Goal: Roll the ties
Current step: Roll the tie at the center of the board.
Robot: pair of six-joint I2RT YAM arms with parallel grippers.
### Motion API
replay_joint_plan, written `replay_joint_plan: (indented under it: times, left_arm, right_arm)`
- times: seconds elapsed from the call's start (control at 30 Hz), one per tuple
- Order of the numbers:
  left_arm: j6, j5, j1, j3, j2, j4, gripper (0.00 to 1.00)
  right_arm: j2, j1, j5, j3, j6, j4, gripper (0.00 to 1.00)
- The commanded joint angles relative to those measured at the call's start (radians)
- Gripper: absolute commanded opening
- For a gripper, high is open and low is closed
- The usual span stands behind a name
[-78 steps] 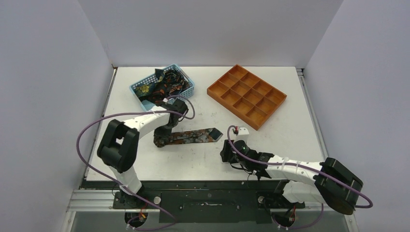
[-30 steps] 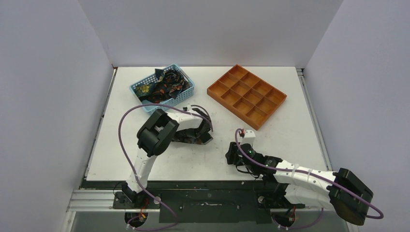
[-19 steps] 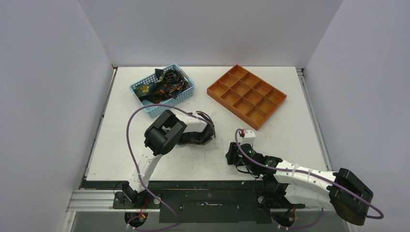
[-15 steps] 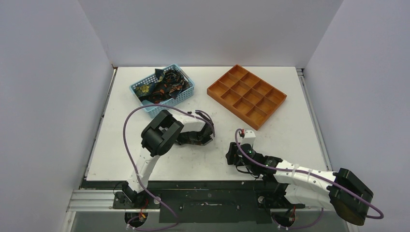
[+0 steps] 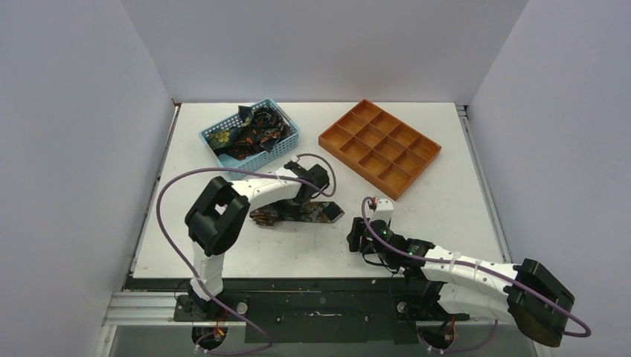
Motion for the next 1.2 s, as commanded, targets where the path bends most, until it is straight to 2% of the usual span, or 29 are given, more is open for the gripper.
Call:
replay_joint_plan:
  times: [0.0, 0.13, 0.27, 0.37, 0.43, 0.57, 0.67, 0.97, 1.17]
  left_arm:
    - [0.021, 0.097, 0.008, 0.006, -0.116, 0.054, 0.79]
    - [0.032, 0.122, 0.008, 0.015, -0.185, 0.047, 0.85]
    - [0.021, 0.131, 0.015, 0.017, -0.283, 0.046, 0.87]
    - [-0.003, 0.195, 0.073, -0.078, -0.44, 0.118, 0.87]
    - [-0.044, 0.329, 0.169, -0.214, -0.585, 0.225, 0.85]
    - [-0.158, 0.625, 0.402, -0.531, -0.878, 0.514, 0.75]
    - [-0.234, 0.717, 0.483, -0.704, -1.002, 0.613, 0.64]
    - [-0.363, 0.797, 0.497, -0.976, -1.161, 0.72, 0.39]
    - [-0.414, 0.803, 0.497, -1.057, -1.17, 0.804, 0.3]
  right_arm:
    - [-0.003, -0.007, 0.035, 0.055, -0.013, 0.007, 0.59]
    - [0.006, -0.016, 0.027, 0.077, -0.029, 0.001, 0.61]
    - [0.035, -0.033, 0.0, 0.111, -0.052, 0.015, 0.61]
    - [0.092, -0.056, -0.039, 0.178, -0.078, 0.045, 0.61]
    - [0.147, -0.074, -0.073, 0.232, -0.094, 0.079, 0.61]
    - [0.315, -0.1, -0.149, 0.376, -0.112, 0.139, 0.6]
    - [0.465, -0.11, -0.191, 0.509, -0.114, 0.153, 0.58]
    - [0.929, -0.106, -0.234, 0.978, -0.172, 0.083, 0.51]
    - [1.145, -0.102, -0.258, 1.229, -0.218, 0.005, 0.48]
